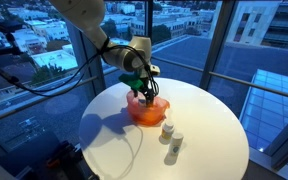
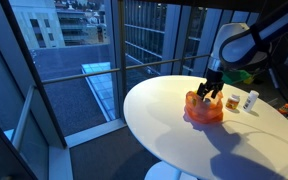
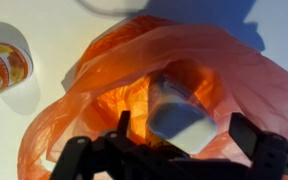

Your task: Remove the blue container from the plastic bag and put it on the table

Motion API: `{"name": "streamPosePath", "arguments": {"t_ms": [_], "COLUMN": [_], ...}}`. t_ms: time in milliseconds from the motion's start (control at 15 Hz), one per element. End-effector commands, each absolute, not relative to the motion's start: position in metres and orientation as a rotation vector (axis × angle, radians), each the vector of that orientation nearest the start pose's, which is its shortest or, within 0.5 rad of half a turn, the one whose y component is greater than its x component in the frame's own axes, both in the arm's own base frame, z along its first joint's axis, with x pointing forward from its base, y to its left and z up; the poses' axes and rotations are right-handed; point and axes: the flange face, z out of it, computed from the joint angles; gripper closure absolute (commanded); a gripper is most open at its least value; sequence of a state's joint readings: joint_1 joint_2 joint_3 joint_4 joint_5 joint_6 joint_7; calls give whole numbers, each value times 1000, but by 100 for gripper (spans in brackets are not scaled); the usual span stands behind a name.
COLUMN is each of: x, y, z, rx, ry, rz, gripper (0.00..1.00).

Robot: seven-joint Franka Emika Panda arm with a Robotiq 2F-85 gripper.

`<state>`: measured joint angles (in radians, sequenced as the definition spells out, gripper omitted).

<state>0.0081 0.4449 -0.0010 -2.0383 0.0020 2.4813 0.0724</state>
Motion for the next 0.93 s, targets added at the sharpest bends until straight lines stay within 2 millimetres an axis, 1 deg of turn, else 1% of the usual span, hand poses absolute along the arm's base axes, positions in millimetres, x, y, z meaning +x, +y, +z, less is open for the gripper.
{"name": "streamPosePath", "arguments": {"t_ms": [0,200,600,867], "x": [611,617,625,623], "y": [-2,-4,6,17], "z": [218,213,202,205], "rx": [-3143,-3140,-3142,-3154], "ry": [169,192,171,230], "rz": [7,6,22,63], "gripper": [0,0,0,0]}}
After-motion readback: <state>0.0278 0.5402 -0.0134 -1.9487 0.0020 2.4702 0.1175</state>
